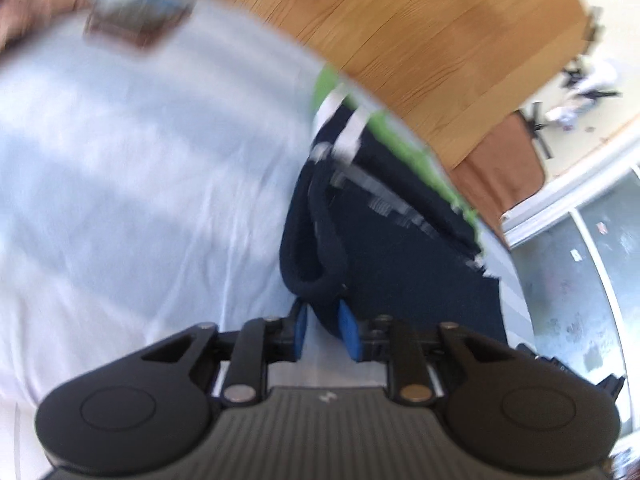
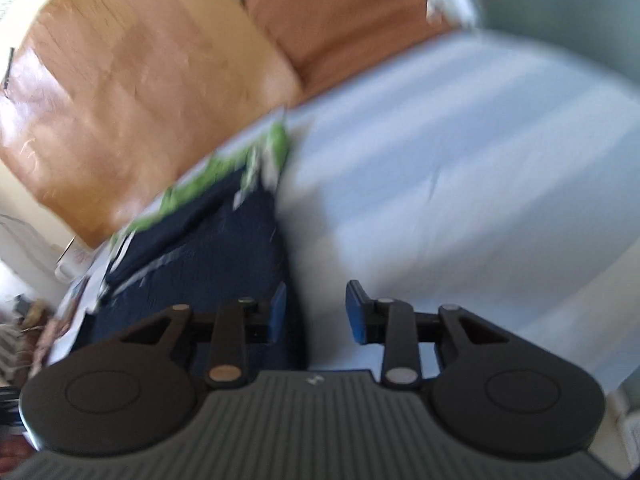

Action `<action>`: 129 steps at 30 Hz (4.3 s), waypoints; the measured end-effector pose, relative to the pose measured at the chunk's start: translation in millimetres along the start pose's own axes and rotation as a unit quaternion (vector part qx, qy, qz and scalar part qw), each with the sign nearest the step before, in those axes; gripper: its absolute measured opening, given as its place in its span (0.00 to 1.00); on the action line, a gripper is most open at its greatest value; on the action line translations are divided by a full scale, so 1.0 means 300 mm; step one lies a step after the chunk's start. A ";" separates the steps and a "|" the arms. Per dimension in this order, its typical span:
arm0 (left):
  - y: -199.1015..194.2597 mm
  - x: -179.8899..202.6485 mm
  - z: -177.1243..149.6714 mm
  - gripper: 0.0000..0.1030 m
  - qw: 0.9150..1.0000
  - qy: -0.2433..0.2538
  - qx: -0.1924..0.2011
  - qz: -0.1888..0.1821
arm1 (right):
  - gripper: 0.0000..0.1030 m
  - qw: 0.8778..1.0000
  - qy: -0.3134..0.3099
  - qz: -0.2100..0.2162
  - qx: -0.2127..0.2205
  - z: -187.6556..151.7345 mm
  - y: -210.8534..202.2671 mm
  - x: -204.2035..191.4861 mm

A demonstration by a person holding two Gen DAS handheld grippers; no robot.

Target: Fold small clothes

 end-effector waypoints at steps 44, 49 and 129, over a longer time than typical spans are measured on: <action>0.317 0.219 0.130 0.12 0.970 0.213 0.099 0.054 | 0.32 0.980 -0.160 0.115 0.003 -0.047 0.322 -0.377; 0.364 0.147 0.080 0.13 0.974 0.202 0.087 0.049 | 0.28 0.984 -0.139 0.113 -0.002 -0.098 0.371 -0.308; 0.121 0.050 0.066 0.10 0.991 0.109 0.066 0.042 | 0.36 0.973 -0.200 0.095 0.061 0.005 -0.024 -0.274</action>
Point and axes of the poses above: each gripper's, at about its wrist camera, not at the fingertips, and y roughly the way its jaws point, x to its right, z to its top, the point moved 8 cm from there along y, roughly the way its jaws point, and after that the axes turned 9 degrees about x, right-handed, at the moved point
